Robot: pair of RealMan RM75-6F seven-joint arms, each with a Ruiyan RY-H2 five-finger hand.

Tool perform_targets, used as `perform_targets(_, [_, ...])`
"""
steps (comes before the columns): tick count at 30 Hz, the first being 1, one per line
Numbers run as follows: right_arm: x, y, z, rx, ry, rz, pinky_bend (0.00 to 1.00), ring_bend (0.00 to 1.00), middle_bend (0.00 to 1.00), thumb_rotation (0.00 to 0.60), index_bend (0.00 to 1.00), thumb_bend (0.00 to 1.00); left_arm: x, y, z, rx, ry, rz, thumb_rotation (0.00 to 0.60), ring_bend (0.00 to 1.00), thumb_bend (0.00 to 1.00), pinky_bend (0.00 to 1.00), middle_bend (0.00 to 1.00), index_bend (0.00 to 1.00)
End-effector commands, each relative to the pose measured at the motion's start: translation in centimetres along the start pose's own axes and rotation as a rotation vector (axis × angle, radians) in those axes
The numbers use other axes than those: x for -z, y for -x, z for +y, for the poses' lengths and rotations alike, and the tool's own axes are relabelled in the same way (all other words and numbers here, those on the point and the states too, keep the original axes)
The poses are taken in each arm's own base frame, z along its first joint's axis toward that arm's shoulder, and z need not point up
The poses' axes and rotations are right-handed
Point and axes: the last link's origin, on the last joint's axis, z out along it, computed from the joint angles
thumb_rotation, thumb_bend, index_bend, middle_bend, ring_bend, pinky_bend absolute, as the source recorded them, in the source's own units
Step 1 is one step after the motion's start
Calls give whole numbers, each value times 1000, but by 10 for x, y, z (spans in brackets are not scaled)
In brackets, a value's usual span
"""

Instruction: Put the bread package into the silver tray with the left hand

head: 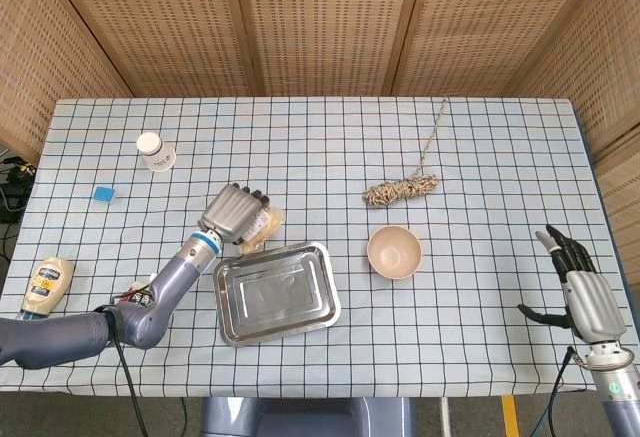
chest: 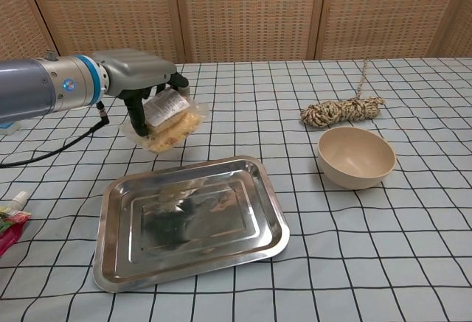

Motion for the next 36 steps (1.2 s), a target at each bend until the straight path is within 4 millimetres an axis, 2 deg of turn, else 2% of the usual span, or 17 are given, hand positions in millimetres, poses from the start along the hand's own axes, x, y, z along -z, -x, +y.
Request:
perform_targets(1, [0,0,-1,1,-2,2,0,0,0,600,26,44,24,-9,16,19,93,45,600,362,288,373,332,513])
perform_targets(7, [1,0,-2,5,-2,2,0,0,0,600,26,44,45,-1,44,-17,230,37,600,362,277,361,305,480])
perform_targets(10, [1,0,-2,9,-2,4,0,0,0,600,26,44,53,5,52,-34,270,27,600,323,233,319,251,423])
perform_targets(13, [1,0,-2,10,-4,9,0,0,0,600,26,44,57,13,58,-34,295,6,600,210,149,225,133,317])
perform_targets(15, [2,0,-2,10,-5,13,0,0,0,600,26,44,60,19,62,-39,313,-15,600,87,66,117,31,207])
perform_targets(18, [2,-2,-2,10,-4,20,0,0,0,600,25,44,64,24,63,-63,328,-39,600,1,5,10,0,86])
perform_targets(23, [3,-2,-4,12,-9,19,0,0,0,600,25,44,75,18,50,-42,285,-53,600,0,0,0,0,8])
perform_targets(27, [4,-1,-5,17,-14,13,0,0,0,600,25,44,83,13,39,-21,232,-19,600,0,0,0,0,0])
perform_targets(31, [4,1,-4,28,-6,3,0,0,0,600,24,44,106,11,19,8,124,69,600,0,0,0,0,0])
perform_targets(36, [5,5,-7,44,-12,-13,0,0,0,600,25,44,153,25,-19,53,-101,178,600,0,0,0,0,0])
